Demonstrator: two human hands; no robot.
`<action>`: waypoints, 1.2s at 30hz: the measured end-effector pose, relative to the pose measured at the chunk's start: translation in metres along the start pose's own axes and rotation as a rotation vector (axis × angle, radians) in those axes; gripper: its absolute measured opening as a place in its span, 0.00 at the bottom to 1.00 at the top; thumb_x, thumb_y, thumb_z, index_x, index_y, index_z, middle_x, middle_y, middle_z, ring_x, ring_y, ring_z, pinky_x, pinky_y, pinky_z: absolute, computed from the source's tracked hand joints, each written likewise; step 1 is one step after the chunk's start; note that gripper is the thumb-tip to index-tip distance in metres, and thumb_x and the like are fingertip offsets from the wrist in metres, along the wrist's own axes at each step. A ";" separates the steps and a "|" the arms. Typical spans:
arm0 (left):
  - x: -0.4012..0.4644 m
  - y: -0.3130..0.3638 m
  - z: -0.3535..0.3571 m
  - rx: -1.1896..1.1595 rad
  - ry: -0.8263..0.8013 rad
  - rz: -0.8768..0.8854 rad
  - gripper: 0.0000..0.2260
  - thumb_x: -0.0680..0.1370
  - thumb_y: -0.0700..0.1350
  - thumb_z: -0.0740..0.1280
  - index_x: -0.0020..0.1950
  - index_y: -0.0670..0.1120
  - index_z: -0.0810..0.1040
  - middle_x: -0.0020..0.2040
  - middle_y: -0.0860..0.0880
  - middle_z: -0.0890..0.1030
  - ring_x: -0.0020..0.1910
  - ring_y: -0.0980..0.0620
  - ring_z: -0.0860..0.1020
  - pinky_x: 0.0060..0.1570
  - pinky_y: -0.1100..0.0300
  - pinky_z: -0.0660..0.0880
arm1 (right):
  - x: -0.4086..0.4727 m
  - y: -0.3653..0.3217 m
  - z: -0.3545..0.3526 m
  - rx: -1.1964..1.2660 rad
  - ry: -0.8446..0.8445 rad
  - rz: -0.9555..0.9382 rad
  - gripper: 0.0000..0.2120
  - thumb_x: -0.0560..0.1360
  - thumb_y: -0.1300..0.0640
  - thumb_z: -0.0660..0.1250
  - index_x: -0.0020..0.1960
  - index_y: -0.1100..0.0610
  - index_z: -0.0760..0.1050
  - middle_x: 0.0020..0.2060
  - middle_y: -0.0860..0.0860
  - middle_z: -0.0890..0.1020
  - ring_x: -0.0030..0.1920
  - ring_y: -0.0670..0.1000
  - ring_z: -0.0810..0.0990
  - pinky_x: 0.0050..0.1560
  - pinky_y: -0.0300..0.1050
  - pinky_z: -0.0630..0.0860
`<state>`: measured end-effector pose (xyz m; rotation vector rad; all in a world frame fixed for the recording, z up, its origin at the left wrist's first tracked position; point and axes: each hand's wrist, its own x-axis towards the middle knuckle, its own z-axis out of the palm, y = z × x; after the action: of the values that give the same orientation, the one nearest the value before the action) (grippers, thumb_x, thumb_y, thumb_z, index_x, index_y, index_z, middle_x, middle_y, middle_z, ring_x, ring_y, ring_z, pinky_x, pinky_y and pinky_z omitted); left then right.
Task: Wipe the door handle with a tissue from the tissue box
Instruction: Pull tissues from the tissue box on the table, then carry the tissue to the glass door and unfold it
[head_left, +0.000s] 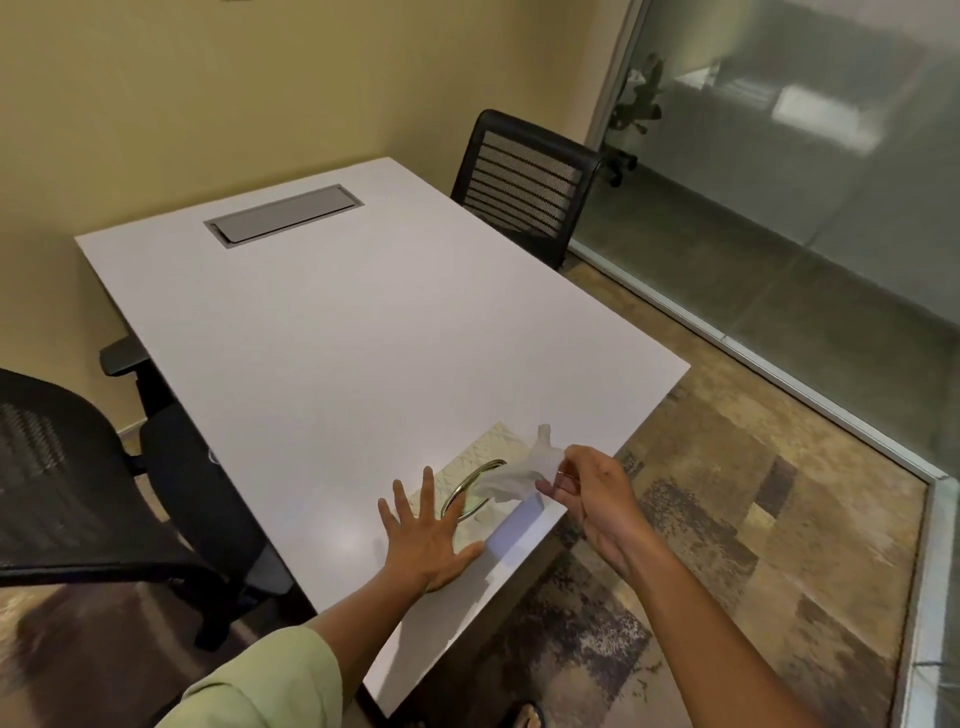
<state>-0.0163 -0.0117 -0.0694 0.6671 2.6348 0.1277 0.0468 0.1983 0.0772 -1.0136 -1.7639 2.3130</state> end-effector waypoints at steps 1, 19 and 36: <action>0.000 0.001 -0.002 0.012 -0.016 -0.001 0.44 0.68 0.81 0.41 0.81 0.63 0.40 0.78 0.45 0.25 0.75 0.25 0.31 0.68 0.27 0.30 | -0.003 -0.001 -0.002 0.029 0.003 0.012 0.11 0.82 0.60 0.60 0.43 0.63 0.74 0.41 0.58 0.87 0.48 0.57 0.87 0.50 0.50 0.83; -0.075 0.123 -0.149 -0.963 0.199 0.237 0.08 0.77 0.61 0.68 0.42 0.59 0.78 0.40 0.64 0.80 0.41 0.66 0.79 0.36 0.77 0.73 | -0.076 -0.003 -0.019 -0.046 0.214 -0.135 0.12 0.82 0.54 0.59 0.48 0.58 0.79 0.47 0.58 0.84 0.49 0.53 0.84 0.45 0.42 0.83; -0.099 0.216 -0.163 -1.302 -0.384 0.377 0.11 0.79 0.48 0.71 0.57 0.43 0.84 0.51 0.44 0.87 0.51 0.43 0.85 0.56 0.47 0.82 | -0.168 -0.006 -0.079 -0.168 0.407 -0.461 0.13 0.79 0.45 0.64 0.46 0.52 0.80 0.44 0.56 0.85 0.48 0.66 0.81 0.52 0.63 0.78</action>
<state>0.0885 0.1339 0.1566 0.5657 1.5144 1.4650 0.2182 0.1957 0.1499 -0.8958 -1.8010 1.5836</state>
